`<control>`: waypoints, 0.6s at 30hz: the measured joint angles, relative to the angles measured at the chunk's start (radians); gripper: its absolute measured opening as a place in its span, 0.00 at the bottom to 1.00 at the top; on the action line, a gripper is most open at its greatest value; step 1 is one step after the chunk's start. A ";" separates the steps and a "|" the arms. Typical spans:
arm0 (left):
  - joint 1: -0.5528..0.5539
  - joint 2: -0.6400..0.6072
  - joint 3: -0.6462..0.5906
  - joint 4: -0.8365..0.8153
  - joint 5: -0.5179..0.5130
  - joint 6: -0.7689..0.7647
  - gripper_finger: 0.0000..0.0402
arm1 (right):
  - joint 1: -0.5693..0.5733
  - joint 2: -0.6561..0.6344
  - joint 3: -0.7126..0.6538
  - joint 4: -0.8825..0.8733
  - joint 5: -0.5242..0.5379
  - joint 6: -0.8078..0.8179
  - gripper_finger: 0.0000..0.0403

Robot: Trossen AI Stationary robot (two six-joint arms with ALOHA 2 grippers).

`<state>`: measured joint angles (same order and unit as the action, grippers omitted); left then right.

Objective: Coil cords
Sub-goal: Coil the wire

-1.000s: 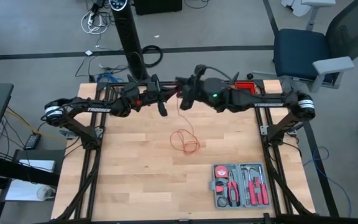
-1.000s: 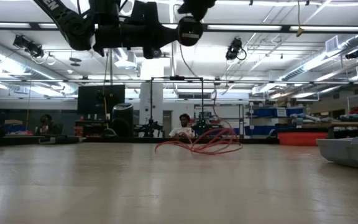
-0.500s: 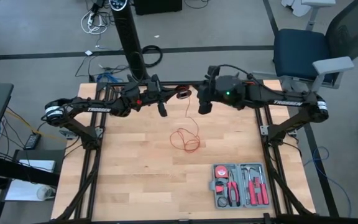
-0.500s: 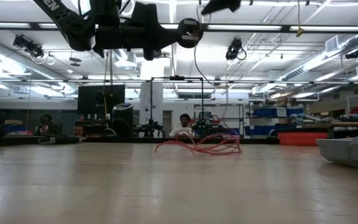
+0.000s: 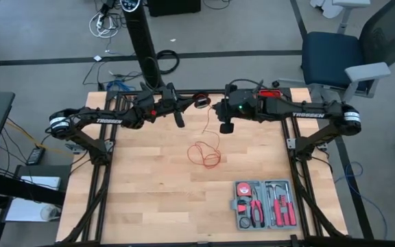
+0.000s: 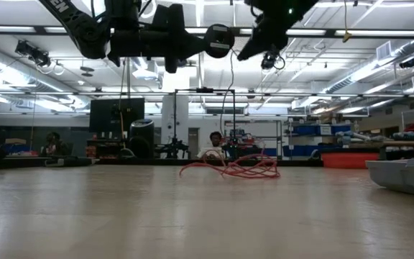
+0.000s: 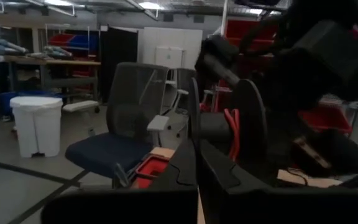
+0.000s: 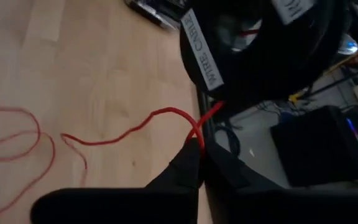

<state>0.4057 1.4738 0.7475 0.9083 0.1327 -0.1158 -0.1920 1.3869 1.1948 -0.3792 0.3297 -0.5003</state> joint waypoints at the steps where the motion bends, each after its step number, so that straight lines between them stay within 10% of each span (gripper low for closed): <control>1: -0.001 0.000 0.000 -0.005 -0.001 0.000 0.00 | -0.012 0.000 -0.032 0.043 -0.016 0.006 0.07; 18: 0.030 0.001 0.000 -0.076 -0.108 0.036 0.00 | -0.160 -0.007 -0.422 0.433 -0.194 0.150 0.23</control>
<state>0.4357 1.4746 0.7479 0.8319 0.0250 -0.0795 -0.3517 1.3800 0.7728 0.0534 0.1355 -0.3506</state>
